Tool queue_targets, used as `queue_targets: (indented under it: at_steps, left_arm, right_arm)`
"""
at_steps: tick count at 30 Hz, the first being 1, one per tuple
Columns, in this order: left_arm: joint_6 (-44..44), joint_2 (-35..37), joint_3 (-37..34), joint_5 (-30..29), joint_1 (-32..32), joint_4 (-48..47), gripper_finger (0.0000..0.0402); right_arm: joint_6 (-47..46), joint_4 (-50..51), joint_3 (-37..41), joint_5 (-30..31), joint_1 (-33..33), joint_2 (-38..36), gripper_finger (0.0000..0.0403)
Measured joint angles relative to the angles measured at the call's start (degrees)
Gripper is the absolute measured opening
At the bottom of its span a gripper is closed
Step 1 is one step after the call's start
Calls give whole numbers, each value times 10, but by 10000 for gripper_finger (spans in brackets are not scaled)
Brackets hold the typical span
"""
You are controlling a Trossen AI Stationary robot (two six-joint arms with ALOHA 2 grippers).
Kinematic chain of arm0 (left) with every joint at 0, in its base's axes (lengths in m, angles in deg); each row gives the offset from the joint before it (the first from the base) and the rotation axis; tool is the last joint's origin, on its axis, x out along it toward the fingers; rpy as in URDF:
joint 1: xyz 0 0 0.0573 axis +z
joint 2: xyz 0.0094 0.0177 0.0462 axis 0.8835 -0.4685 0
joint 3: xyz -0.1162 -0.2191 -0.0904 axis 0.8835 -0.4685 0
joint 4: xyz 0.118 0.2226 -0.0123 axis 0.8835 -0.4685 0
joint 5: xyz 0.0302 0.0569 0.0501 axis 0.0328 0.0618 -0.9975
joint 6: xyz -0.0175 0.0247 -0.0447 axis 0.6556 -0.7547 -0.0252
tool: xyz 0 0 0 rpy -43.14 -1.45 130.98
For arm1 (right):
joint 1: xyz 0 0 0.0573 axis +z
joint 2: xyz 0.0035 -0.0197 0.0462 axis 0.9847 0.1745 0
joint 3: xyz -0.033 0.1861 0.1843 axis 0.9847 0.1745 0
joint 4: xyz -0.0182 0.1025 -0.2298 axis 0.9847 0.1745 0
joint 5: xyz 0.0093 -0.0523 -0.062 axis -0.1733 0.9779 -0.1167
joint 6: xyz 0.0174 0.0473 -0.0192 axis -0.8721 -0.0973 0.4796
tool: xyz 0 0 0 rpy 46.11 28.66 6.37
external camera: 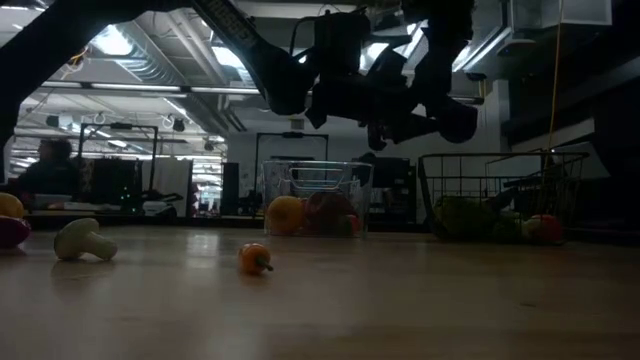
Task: Sort produce into baskets
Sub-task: Put the violet eggplant into the wire basket, then put the green mushroom into the wire basket
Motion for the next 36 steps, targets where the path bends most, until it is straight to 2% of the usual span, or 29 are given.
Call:
queue_targets:
  at_steps: [4, 11, 16, 28, 36]
  left_arm:
    - [-2, 0, 0, 0, 0, -16, 218]
    - [10, 0, 0, 0, 0, -47, 285]
    - [17, 0, 0, 0, 0, -46, 311]
    - [1, 13, 0, 0, -8, -70, 315]
    - [-32, 97, -1, 25, -18, -241, 315]
  right_arm:
    - [0, 0, 0, 0, 0, 0, 260]
    - [0, 0, 0, 0, 0, 0, 260]
    - [0, 0, 0, 0, 0, 0, 260]
    - [0, 0, 0, 0, 0, 0, 260]
    - [0, 0, 0, -1, 0, 0, 260]
